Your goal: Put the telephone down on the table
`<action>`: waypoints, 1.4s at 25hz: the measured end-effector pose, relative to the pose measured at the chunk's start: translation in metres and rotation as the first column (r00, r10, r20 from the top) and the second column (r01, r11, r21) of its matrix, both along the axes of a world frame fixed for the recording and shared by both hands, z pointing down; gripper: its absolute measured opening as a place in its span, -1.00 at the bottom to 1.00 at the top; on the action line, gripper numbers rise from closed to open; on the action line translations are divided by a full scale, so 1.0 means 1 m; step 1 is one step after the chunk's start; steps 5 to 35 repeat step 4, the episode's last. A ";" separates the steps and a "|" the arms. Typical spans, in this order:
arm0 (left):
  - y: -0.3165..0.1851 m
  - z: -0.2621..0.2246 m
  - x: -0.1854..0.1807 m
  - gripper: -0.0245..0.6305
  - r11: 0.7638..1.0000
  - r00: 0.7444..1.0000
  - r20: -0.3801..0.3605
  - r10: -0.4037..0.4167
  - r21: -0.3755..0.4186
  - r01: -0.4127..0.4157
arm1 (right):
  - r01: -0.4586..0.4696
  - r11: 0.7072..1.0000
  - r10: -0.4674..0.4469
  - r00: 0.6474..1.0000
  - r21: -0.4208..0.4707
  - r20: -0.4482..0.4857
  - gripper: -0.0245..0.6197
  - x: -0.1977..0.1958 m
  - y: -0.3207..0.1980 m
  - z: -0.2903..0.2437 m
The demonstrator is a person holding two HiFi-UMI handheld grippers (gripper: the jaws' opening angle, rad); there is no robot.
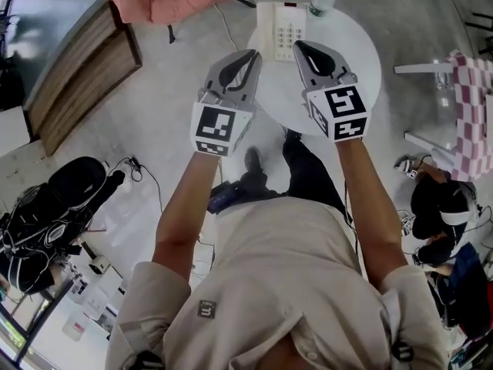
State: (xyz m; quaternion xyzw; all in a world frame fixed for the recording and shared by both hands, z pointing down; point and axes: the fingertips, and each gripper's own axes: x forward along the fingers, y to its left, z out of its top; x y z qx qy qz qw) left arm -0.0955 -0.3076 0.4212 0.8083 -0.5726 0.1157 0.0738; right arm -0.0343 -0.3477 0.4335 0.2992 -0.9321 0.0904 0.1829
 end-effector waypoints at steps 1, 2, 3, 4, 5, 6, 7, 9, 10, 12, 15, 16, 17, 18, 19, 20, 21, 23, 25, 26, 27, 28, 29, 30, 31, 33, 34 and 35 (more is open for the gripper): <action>0.007 -0.004 -0.001 -0.87 1.000 1.000 0.000 0.002 -0.001 -0.002 | 0.005 1.000 -0.005 1.000 0.001 -0.002 -0.94 -0.002 0.008 -0.004; 0.014 -0.007 -0.002 -0.87 1.000 1.000 0.000 0.004 -0.003 -0.004 | 0.011 1.000 -0.011 1.000 0.001 -0.004 -0.94 -0.003 0.016 -0.008; 0.021 -0.011 -0.002 -0.87 1.000 1.000 0.000 0.006 -0.005 -0.006 | 0.017 1.000 -0.017 1.000 0.001 -0.006 -0.94 -0.005 0.024 -0.012; 0.028 -0.015 -0.003 -0.87 1.000 1.000 0.001 0.008 -0.007 -0.008 | 0.024 1.000 -0.024 1.000 0.000 -0.008 -0.94 -0.007 0.033 -0.016; 0.028 -0.015 -0.003 -0.87 1.000 1.000 0.001 0.008 -0.007 -0.008 | 0.024 1.000 -0.024 1.000 0.000 -0.008 -0.94 -0.007 0.033 -0.016; 0.028 -0.015 -0.003 -0.87 1.000 1.000 0.001 0.008 -0.007 -0.008 | 0.024 1.000 -0.024 1.000 0.000 -0.008 -0.94 -0.007 0.033 -0.016; 0.028 -0.015 -0.003 -0.87 1.000 1.000 0.001 0.008 -0.007 -0.008 | 0.024 1.000 -0.024 1.000 0.000 -0.008 -0.94 -0.007 0.033 -0.016; 0.028 -0.015 -0.003 -0.87 1.000 1.000 0.001 0.008 -0.007 -0.008 | 0.024 1.000 -0.024 1.000 0.000 -0.008 -0.94 -0.007 0.033 -0.016; 0.028 -0.015 -0.003 -0.87 1.000 1.000 0.001 0.008 -0.007 -0.008 | 0.024 1.000 -0.024 1.000 0.000 -0.008 -0.94 -0.007 0.033 -0.016; 0.028 -0.015 -0.003 -0.87 1.000 1.000 0.001 0.008 -0.007 -0.008 | 0.024 1.000 -0.024 1.000 0.000 -0.008 -0.94 -0.007 0.033 -0.016; 0.028 -0.015 -0.003 -0.87 1.000 1.000 0.001 0.008 -0.007 -0.008 | 0.024 1.000 -0.024 1.000 0.000 -0.008 -0.94 -0.007 0.033 -0.016; 0.028 -0.015 -0.003 -0.87 1.000 1.000 0.001 0.008 -0.007 -0.008 | 0.024 1.000 -0.024 1.000 0.000 -0.008 -0.94 -0.007 0.033 -0.016; 0.028 -0.015 -0.003 -0.87 1.000 1.000 0.001 0.008 -0.007 -0.008 | 0.024 1.000 -0.024 1.000 0.000 -0.008 -0.94 -0.007 0.033 -0.016; 0.028 -0.015 -0.003 -0.87 1.000 1.000 0.001 0.008 -0.007 -0.008 | 0.024 1.000 -0.024 1.000 0.000 -0.008 -0.94 -0.007 0.033 -0.016; 0.028 -0.015 -0.003 -0.87 1.000 1.000 0.001 0.008 -0.007 -0.008 | 0.024 1.000 -0.024 1.000 0.000 -0.008 -0.94 -0.007 0.033 -0.016; 0.028 -0.015 -0.003 -0.87 1.000 1.000 0.001 0.008 -0.007 -0.008 | 0.024 1.000 -0.024 1.000 0.000 -0.008 -0.94 -0.007 0.033 -0.016; 0.028 -0.015 -0.003 -0.87 1.000 1.000 0.001 0.008 -0.007 -0.008 | 0.024 1.000 -0.024 1.000 0.000 -0.008 -0.94 -0.007 0.033 -0.016; 0.028 -0.015 -0.003 -0.87 1.000 1.000 0.001 0.008 -0.007 -0.008 | 0.024 1.000 -0.024 1.000 0.000 -0.008 -0.94 -0.007 0.033 -0.016; 0.028 -0.015 -0.003 -0.87 1.000 1.000 0.001 0.008 -0.007 -0.008 | 0.024 1.000 -0.024 1.000 0.000 -0.008 -0.94 -0.007 0.033 -0.016; 0.028 -0.015 -0.003 -0.87 1.000 1.000 0.001 0.008 -0.007 -0.008 | 0.024 1.000 -0.024 1.000 0.000 -0.008 -0.94 -0.007 0.033 -0.016; 0.028 -0.015 -0.003 -0.87 1.000 1.000 0.001 0.008 -0.007 -0.008 | 0.024 1.000 -0.024 1.000 0.000 -0.008 -0.94 -0.007 0.033 -0.016; 0.028 -0.015 -0.003 -0.87 1.000 1.000 0.001 0.008 -0.007 -0.008 | 0.024 1.000 -0.024 1.000 0.000 -0.008 -0.94 -0.007 0.033 -0.016; 0.028 -0.015 -0.003 -0.87 1.000 1.000 0.001 0.008 -0.007 -0.008 | 0.024 1.000 -0.024 1.000 0.000 -0.008 -0.94 -0.007 0.033 -0.016; 0.028 -0.015 -0.003 -0.87 1.000 1.000 0.001 0.008 -0.007 -0.008 | 0.024 1.000 -0.024 1.000 0.000 -0.008 -0.94 -0.007 0.033 -0.016; 0.028 -0.015 -0.003 -0.87 1.000 1.000 0.001 0.008 -0.007 -0.008 | 0.024 1.000 -0.024 1.000 0.000 -0.008 -0.94 -0.007 0.033 -0.016; 0.028 -0.015 -0.003 -0.87 1.000 1.000 0.001 0.008 -0.007 -0.008 | 0.024 1.000 -0.024 1.000 0.000 -0.008 -0.94 -0.007 0.033 -0.016; 0.028 -0.015 -0.003 -0.87 1.000 1.000 0.001 0.008 -0.007 -0.008 | 0.024 1.000 -0.024 1.000 0.000 -0.008 -0.94 -0.007 0.033 -0.016; 0.028 -0.015 -0.003 -0.87 1.000 1.000 0.001 0.008 -0.007 -0.008 | 0.024 1.000 -0.024 1.000 0.000 -0.008 -0.94 -0.007 0.033 -0.016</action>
